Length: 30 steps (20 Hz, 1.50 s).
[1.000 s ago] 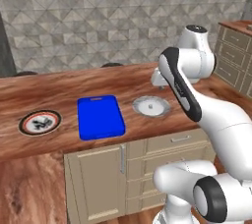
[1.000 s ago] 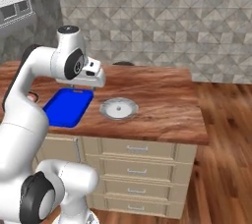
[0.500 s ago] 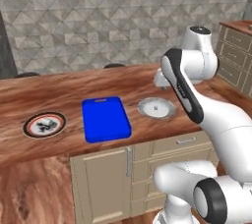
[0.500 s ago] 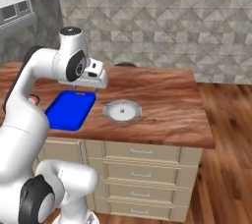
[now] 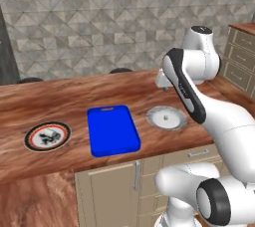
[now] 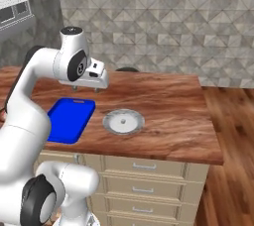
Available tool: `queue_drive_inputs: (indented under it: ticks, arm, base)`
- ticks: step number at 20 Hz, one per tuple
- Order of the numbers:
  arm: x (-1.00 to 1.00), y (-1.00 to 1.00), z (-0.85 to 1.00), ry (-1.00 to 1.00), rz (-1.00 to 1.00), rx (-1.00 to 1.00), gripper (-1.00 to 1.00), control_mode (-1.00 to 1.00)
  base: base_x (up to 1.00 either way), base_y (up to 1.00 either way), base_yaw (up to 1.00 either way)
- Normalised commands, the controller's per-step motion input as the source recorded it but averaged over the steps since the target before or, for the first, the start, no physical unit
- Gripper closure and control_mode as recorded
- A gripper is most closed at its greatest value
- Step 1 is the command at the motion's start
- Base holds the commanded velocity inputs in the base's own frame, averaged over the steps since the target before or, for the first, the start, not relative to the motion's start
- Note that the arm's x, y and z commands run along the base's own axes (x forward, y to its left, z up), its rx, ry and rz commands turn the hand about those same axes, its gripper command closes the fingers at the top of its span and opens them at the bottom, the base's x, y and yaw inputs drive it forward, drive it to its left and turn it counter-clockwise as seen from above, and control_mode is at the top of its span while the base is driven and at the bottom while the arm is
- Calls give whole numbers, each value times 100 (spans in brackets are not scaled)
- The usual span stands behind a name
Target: Move the dessert items from the plate to the tray.
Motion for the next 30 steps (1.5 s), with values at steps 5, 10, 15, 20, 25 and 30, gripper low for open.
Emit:
queue_drive_inputs:
  ticks: [5, 10, 15, 20, 25, 30]
  arm:
    - [0, 0, 0, 0, 0, 0, -100, 100]
    - [0, 0, 0, 0, 0, 0, -100, 100]
    - [16, 1, 0, 0, 0, 0, -100, -100]
    - [9, -14, 5, 3, 0, 0, -100, -100]
    - [65, -97, -1, 10, 0, -8, -100, -100]
    - [77, -100, -38, 2, 0, -4, -100, -100]
  base:
    - [26, 46, 0]
    - [26, 47, 8]
    - [12, 8, 1]
    - [0, 0, 0]
    - [0, 0, 0]
    - [0, 0, 0]
